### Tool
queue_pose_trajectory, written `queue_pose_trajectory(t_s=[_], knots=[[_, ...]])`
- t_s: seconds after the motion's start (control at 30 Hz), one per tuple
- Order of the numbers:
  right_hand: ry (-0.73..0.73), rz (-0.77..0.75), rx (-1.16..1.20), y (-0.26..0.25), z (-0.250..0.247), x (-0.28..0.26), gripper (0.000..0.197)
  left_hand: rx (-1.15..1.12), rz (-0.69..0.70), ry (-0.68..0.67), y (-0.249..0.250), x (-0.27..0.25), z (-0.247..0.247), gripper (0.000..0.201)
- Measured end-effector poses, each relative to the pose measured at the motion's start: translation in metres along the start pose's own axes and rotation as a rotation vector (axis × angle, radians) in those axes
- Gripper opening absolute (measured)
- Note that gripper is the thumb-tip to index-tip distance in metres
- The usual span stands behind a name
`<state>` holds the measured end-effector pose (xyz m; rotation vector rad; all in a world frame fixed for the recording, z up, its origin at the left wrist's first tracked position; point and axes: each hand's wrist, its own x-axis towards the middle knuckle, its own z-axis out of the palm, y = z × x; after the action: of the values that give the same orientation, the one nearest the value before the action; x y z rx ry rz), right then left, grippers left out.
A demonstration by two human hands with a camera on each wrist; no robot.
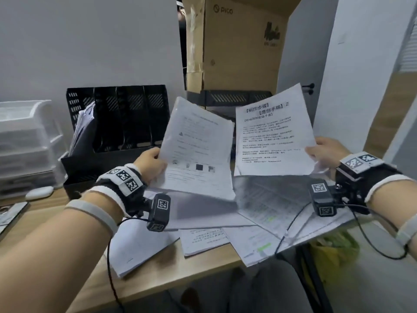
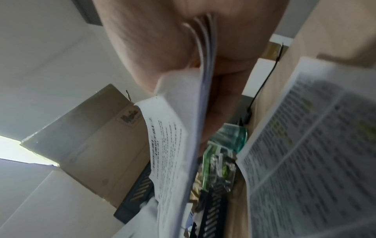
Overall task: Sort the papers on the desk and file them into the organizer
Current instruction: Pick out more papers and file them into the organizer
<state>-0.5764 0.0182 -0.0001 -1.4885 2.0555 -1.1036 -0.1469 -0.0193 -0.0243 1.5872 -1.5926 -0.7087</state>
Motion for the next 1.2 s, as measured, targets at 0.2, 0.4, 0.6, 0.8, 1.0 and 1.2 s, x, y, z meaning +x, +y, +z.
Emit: queue_pose_trajectory(t_s=[0.2, 0.4, 0.6, 0.8, 1.0, 1.2], knots=[[0.148, 0.04, 0.117, 0.002, -0.034, -0.008, 0.038, -0.407, -0.043, 0.0, 0.012, -0.007, 0.006, 0.031], [0.172, 0.004, 0.268, 0.008, -0.036, -0.011, 0.04, -0.418, -0.085, -0.27, 0.025, -0.019, 0.059, 0.039], [0.03, 0.04, 0.122, 0.004, -0.033, -0.026, 0.023, 0.091, -0.013, -0.356, 0.027, -0.013, 0.075, 0.032], [0.017, 0.083, 0.134, 0.02, -0.026, -0.028, 0.035, 0.441, -0.202, -0.173, 0.004, 0.001, 0.024, 0.052], [-0.043, 0.078, 0.138, 0.016, -0.01, -0.024, 0.022, 0.456, -0.286, -0.32, -0.013, -0.005, 0.02, 0.034], [-0.031, 0.016, 0.076, 0.006, -0.008, -0.019, 0.026, 0.425, -0.125, -0.333, -0.018, 0.002, 0.017, 0.026]])
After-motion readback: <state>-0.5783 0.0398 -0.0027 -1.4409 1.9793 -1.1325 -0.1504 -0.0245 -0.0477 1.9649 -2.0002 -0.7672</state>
